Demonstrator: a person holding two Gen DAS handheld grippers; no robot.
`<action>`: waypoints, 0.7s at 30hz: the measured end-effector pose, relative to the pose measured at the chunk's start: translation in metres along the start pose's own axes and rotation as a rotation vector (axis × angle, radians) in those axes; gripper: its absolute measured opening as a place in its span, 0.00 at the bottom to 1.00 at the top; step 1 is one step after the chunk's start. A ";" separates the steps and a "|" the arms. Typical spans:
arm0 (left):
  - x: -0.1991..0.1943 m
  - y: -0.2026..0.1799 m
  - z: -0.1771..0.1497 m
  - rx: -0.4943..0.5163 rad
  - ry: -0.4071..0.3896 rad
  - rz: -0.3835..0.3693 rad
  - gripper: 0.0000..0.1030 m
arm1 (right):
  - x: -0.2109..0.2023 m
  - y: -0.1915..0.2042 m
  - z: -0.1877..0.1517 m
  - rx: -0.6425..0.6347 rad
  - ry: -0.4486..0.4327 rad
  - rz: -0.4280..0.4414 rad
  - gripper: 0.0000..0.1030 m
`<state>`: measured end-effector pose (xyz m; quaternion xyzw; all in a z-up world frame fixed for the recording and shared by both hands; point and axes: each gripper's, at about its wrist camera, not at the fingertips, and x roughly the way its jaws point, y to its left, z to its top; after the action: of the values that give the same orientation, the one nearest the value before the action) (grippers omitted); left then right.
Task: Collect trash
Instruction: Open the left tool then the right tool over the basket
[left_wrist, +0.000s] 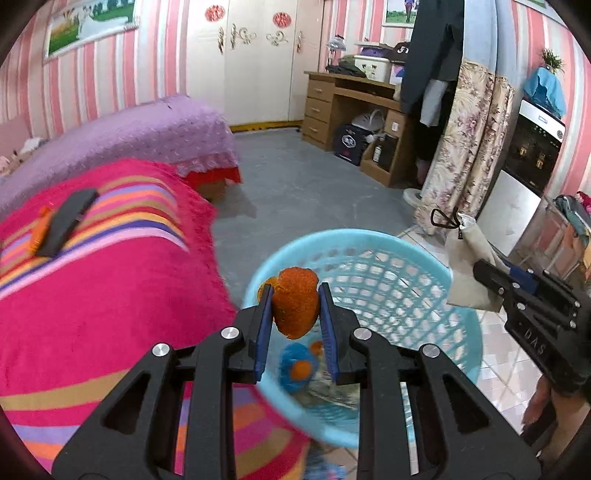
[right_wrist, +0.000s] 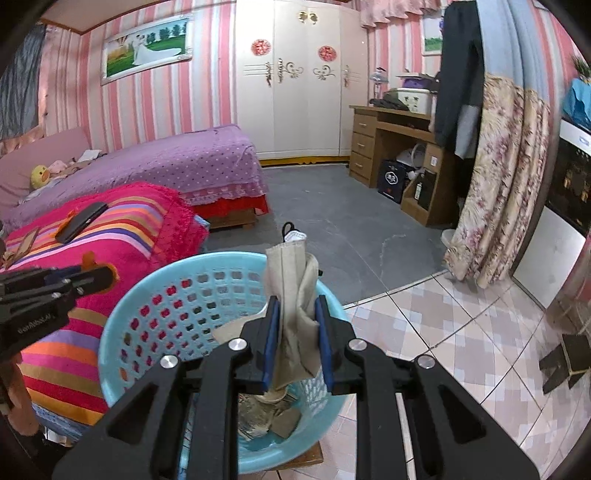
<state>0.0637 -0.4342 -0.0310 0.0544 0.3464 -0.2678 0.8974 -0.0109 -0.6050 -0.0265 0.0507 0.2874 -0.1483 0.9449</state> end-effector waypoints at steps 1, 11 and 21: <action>0.005 -0.006 -0.001 0.007 0.008 -0.002 0.22 | 0.001 -0.004 -0.001 0.008 -0.001 -0.002 0.20; 0.025 -0.024 -0.001 0.055 0.001 0.037 0.59 | 0.005 -0.020 -0.006 0.014 -0.005 -0.014 0.20; 0.012 0.008 0.007 0.034 -0.039 0.079 0.87 | 0.013 -0.016 -0.009 -0.003 -0.010 0.000 0.20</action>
<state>0.0796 -0.4345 -0.0348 0.0779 0.3217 -0.2389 0.9129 -0.0106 -0.6218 -0.0413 0.0486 0.2828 -0.1484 0.9464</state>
